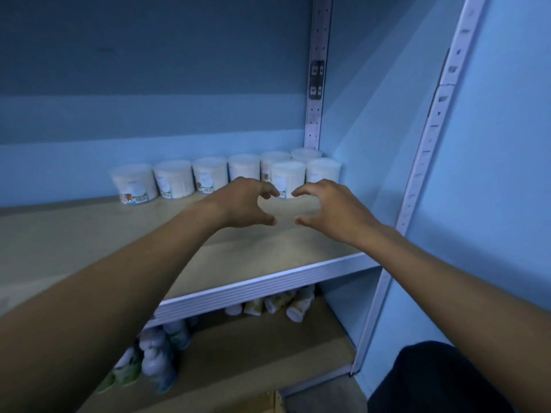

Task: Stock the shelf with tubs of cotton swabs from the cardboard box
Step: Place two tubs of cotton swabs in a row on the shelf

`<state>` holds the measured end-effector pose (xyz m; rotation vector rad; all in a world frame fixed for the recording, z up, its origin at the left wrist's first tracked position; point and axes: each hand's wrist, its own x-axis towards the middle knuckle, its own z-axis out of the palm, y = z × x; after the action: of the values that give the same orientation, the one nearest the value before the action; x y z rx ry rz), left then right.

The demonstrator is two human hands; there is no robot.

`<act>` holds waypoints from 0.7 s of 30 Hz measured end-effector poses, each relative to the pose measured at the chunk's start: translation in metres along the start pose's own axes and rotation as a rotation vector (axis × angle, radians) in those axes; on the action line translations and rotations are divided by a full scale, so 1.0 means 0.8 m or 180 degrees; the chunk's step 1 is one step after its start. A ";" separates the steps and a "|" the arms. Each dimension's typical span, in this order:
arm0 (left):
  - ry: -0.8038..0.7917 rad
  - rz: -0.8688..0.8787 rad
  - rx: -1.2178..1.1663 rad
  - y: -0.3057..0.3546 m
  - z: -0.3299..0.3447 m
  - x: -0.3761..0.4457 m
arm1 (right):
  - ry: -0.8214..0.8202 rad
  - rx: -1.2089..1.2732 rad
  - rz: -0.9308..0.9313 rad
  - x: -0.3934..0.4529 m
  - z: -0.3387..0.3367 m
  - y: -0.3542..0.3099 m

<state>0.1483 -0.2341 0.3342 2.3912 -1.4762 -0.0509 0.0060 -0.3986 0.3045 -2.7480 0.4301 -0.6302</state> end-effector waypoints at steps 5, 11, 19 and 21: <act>0.0101 -0.0057 -0.0240 -0.002 0.006 -0.090 | 0.0151 0.0185 -0.0125 -0.061 0.009 -0.030; 0.0288 -0.0092 -0.0399 -0.009 0.018 -0.172 | -0.0007 0.0380 -0.0181 -0.117 0.031 -0.064; 0.0209 -0.0176 -0.0555 -0.019 0.042 -0.260 | -0.0198 0.0847 -0.0070 -0.176 0.073 -0.111; 0.0097 -0.0292 -0.0562 -0.027 0.055 -0.282 | -0.0335 0.0921 -0.0045 -0.187 0.087 -0.124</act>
<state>0.0535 -0.0391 0.2550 2.3050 -1.2910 -0.1591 -0.0685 -0.2412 0.2224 -2.4961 0.2717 -0.5042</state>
